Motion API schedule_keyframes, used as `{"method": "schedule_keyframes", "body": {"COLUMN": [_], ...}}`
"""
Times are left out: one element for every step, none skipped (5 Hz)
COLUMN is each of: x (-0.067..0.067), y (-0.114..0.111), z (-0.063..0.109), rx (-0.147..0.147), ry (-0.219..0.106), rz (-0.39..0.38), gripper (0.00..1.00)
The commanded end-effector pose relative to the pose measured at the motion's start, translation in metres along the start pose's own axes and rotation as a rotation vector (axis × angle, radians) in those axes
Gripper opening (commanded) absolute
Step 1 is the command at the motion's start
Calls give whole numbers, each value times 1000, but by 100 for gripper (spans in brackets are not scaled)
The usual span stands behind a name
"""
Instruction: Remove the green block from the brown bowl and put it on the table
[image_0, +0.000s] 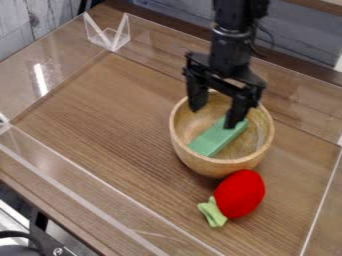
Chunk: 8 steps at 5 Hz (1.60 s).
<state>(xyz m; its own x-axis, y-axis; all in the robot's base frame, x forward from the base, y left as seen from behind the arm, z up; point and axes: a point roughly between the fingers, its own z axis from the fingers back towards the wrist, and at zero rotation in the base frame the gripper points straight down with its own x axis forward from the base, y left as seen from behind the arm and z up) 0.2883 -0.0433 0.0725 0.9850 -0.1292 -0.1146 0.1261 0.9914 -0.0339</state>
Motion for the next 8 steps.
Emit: {"method": "schedule_keyframes", "body": {"x": [7, 3, -3, 7, 16, 15, 15, 10], "y": [-16, -15, -9, -4, 2, 17, 27, 29], "z": [0, -4, -1, 2, 4, 7, 7, 10], "rx": [-3, -7, -9, -6, -1, 6, 3, -2], "ry": [-41, -39, -45, -81, -109, -108, -104, -98], "rz": [-18, -10, 1, -41, -63, -104, -145, -140], "gripper": [100, 100, 100, 100, 100, 100, 100, 100]}}
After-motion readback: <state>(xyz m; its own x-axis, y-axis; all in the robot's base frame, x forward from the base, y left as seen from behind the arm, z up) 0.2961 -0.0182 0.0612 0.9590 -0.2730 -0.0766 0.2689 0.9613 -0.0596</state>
